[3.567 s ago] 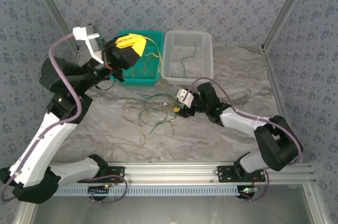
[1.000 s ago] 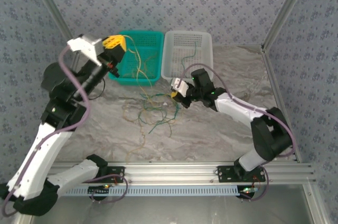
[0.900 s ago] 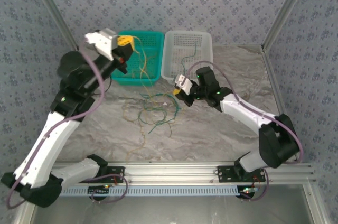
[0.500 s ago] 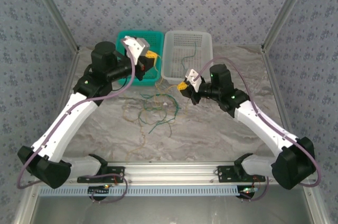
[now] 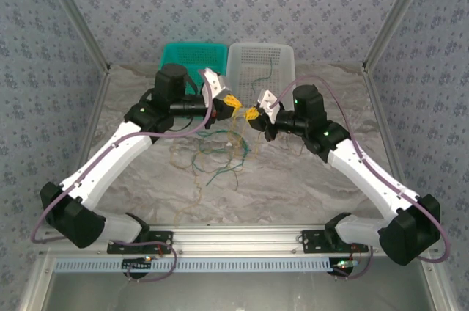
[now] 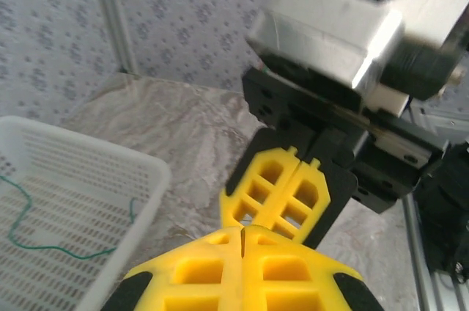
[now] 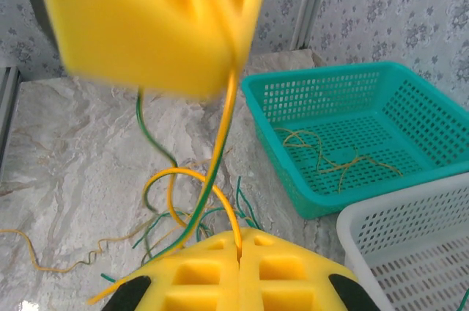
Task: Untangle the cables
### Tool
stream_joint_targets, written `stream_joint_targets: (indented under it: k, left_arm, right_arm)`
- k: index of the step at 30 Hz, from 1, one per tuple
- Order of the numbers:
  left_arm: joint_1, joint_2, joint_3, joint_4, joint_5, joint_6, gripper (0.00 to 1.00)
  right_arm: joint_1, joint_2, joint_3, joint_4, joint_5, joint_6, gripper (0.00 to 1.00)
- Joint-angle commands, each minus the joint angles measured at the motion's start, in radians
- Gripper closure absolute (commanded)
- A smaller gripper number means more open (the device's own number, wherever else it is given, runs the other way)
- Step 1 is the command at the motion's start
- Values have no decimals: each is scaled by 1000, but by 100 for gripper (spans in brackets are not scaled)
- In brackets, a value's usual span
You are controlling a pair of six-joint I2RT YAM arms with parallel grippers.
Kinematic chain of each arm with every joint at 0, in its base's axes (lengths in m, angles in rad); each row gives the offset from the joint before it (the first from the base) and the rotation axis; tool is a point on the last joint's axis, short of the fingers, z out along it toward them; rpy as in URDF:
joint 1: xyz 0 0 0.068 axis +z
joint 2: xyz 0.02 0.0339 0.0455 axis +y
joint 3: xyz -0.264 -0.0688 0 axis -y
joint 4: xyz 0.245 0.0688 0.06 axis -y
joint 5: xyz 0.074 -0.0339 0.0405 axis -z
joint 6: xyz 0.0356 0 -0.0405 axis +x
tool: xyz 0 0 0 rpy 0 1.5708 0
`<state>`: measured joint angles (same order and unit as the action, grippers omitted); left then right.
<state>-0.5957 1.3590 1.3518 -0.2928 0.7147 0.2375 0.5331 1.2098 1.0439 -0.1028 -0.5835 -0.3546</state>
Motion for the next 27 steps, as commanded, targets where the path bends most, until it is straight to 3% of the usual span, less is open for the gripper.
stream_joint_targets:
  k: [1, 12, 15, 27]
  left_arm:
    - [-18, 29, 20, -25, 65, 45, 100]
    - [-45, 52, 5, 11, 100, 37, 92]
    - [-45, 42, 3, 14, 103, 30, 82]
    - [-45, 53, -14, 23, 83, 37, 75]
  right_arm:
    - [12, -16, 47, -12, 32, 10, 100]
    - [21, -9, 71, -20, 97, 6, 100]
    - [20, -9, 67, -26, 110, 1, 100]
    - [17, -9, 81, -36, 117, 14, 100]
